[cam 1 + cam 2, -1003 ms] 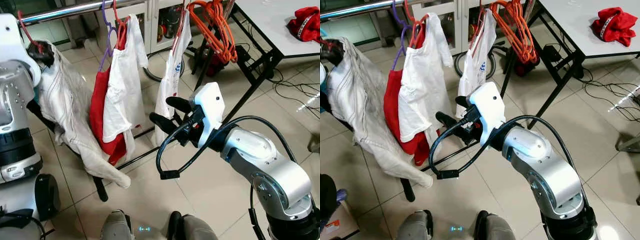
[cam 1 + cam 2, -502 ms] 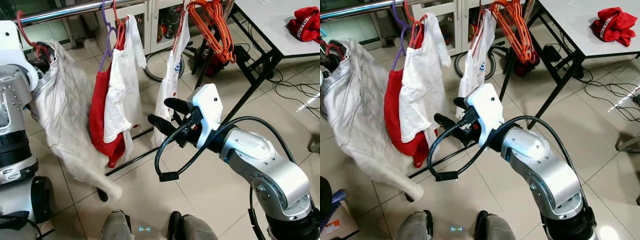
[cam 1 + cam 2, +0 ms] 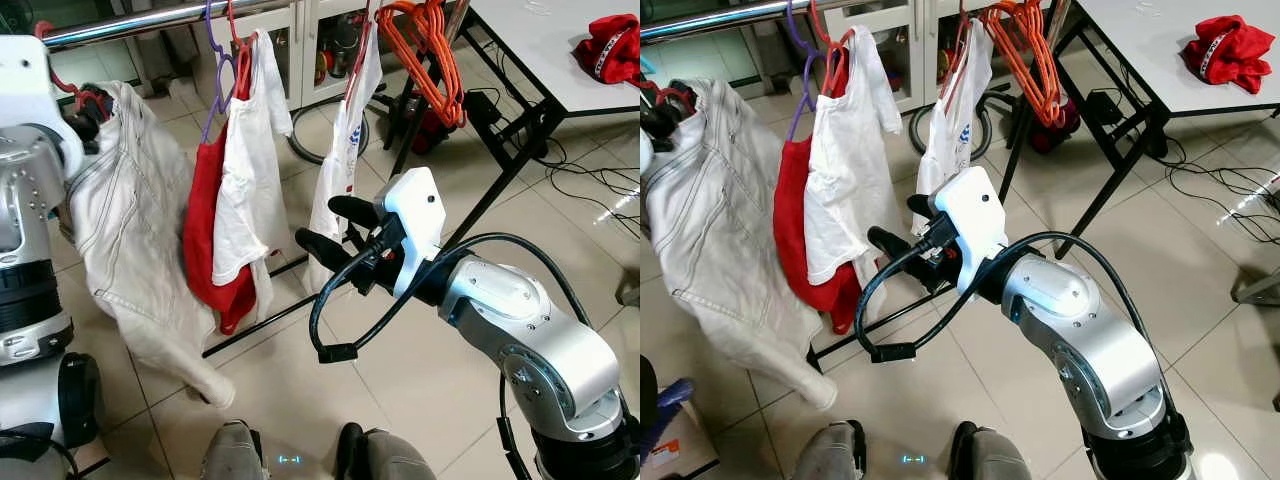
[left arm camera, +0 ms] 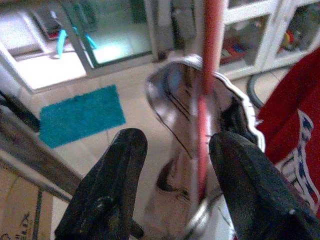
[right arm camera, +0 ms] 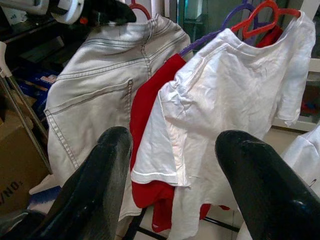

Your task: Hang hanger

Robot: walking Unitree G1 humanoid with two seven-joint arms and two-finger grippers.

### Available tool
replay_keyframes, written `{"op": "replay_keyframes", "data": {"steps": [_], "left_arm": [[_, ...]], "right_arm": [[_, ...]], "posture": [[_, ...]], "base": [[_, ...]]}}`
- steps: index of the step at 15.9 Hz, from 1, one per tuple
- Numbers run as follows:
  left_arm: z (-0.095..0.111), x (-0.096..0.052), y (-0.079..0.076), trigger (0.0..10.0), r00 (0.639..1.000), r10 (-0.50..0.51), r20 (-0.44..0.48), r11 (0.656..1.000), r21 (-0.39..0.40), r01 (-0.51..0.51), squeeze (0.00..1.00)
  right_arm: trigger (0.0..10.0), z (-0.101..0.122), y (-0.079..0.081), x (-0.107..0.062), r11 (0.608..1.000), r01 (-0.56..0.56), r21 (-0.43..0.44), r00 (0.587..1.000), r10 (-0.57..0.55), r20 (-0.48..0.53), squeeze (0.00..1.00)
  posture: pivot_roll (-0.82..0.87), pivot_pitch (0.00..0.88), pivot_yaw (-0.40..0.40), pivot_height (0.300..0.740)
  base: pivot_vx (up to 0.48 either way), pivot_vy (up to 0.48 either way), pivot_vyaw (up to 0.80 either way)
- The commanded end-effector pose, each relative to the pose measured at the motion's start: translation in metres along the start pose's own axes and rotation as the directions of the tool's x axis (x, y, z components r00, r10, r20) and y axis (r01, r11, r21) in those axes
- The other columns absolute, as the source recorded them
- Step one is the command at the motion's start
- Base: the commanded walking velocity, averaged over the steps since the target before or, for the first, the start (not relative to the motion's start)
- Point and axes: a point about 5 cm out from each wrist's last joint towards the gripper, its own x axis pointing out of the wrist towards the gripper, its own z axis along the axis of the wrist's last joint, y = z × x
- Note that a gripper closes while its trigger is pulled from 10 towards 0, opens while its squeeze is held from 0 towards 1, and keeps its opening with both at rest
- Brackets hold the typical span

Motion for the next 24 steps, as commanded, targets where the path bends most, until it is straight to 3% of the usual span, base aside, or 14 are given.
{"op": "replay_keyframes", "data": {"steps": [1, 6, 15, 21, 24], "left_arm": [[-0.008, 0.004, 0.000, 0.0, 0.999, -0.020, -0.036, 1.000, 0.020, 0.020, 0.00], [-0.013, 0.011, 0.000, 0.0, 0.997, -0.042, -0.071, 0.999, 0.015, 0.043, 0.00], [0.001, 0.008, 0.006, 0.0, 1.000, -0.015, 0.024, 0.996, 0.084, 0.013, 0.00], [0.004, -0.010, -0.007, 0.0, 0.986, -0.093, 0.139, 0.992, 0.093, 0.080, 0.00], [-0.007, -0.030, -0.005, 0.0, 0.950, -0.132, 0.285, 0.990, 0.080, 0.113, 0.00]], "right_arm": [[10.0, -0.001, 0.004, -0.001, 1.000, -0.016, 0.004, 1.000, 0.016, -0.002, 0.00], [10.0, -0.001, 0.004, -0.002, 1.000, -0.010, 0.003, 1.000, 0.010, -0.002, 0.00], [10.0, 0.000, 0.002, -0.001, 1.000, -0.004, -0.005, 1.000, 0.004, 0.006, 0.00], [10.0, 0.000, -0.003, -0.002, 0.997, 0.072, -0.007, 0.997, -0.072, 0.027, 0.00], [10.0, 0.001, -0.007, 0.000, 0.993, 0.119, 0.002, 0.990, -0.119, 0.071, 0.00]], "posture": [[0.12, 0.175, -0.035, 0.740], [0.12, 0.173, -0.028, 0.740], [0.12, 0.163, -0.034, 0.740], [0.12, 0.153, -0.022, 0.740], [0.13, 0.130, 0.001, 0.740]], "base": [[0.000, 0.000, 0.00], [0.000, 0.000, 0.00], [0.000, 0.000, 0.00], [0.000, 0.000, 0.00], [0.000, 0.000, 0.00]]}}
